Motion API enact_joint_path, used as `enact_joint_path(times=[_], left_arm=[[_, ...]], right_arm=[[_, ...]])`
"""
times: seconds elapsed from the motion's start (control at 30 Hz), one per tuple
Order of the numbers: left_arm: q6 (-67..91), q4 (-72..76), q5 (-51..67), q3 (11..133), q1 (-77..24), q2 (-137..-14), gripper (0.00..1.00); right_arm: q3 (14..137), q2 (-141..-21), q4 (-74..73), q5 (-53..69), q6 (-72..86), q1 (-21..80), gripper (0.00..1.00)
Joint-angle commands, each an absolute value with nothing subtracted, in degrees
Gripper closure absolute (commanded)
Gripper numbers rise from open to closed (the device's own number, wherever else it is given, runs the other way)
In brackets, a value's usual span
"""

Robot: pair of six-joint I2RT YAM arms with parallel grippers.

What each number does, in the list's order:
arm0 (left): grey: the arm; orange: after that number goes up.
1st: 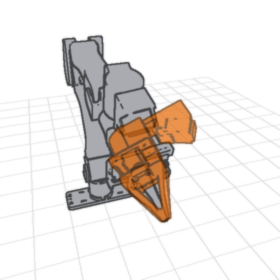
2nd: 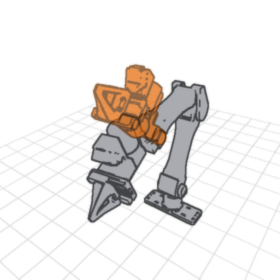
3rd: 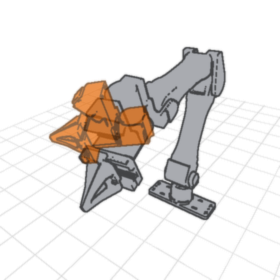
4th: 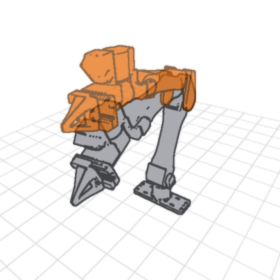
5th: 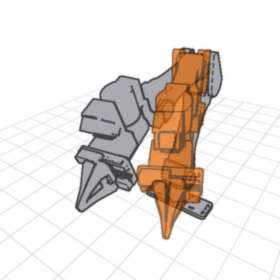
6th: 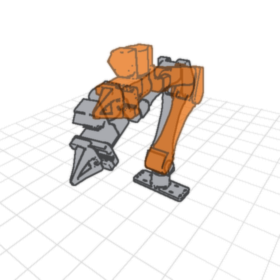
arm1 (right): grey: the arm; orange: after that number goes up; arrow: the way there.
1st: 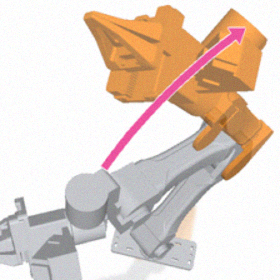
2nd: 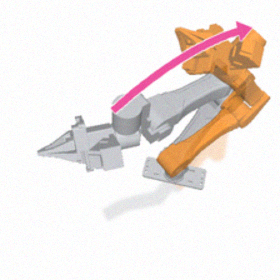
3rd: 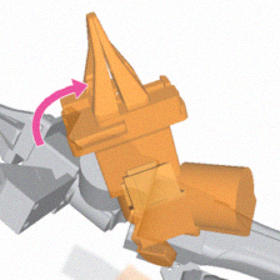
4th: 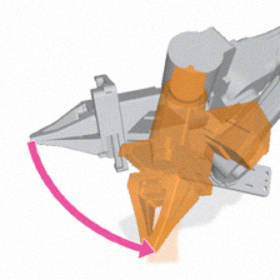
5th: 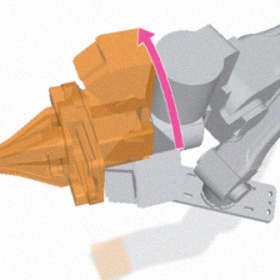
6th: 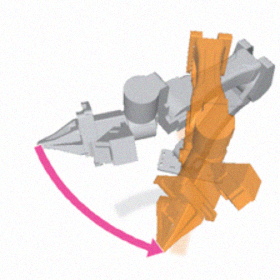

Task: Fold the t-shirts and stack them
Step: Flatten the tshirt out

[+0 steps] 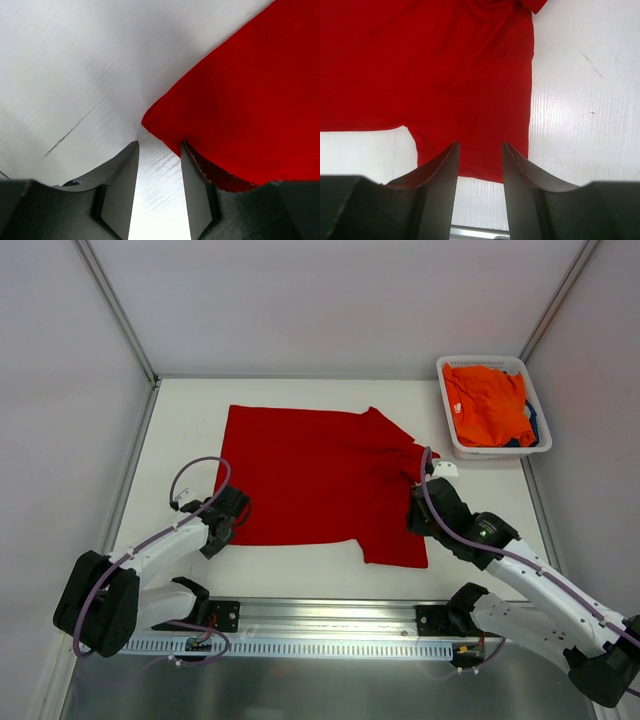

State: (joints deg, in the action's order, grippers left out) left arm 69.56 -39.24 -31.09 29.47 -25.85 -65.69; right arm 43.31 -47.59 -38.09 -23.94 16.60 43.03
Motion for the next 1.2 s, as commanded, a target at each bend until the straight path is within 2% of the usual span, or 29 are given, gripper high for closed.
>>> enact_joint_path(times=[0.0, 0.23, 0.63, 1.17], left_arm=[[71.2, -39.6, -31.3, 29.8, -25.9, -67.5, 0.6], [70.3, -39.2, -32.1, 31.8, -25.9, -68.6, 0.58], [68.7, -39.6, -32.9, 30.7, -26.2, -60.5, 0.58], [70.8, -39.6, -31.9, 29.4, -26.3, -64.2, 0.59]], right_arm=[[43.6, -46.3, -39.6, -22.4, 18.1, 43.3, 0.58], [43.4, -45.9, -39.8, -22.4, 17.9, 43.3, 0.58], [42.5, -48.5, -37.3, -20.8, 17.8, 43.3, 0.58], [41.9, -48.5, -36.8, -20.3, 17.8, 43.3, 0.58]])
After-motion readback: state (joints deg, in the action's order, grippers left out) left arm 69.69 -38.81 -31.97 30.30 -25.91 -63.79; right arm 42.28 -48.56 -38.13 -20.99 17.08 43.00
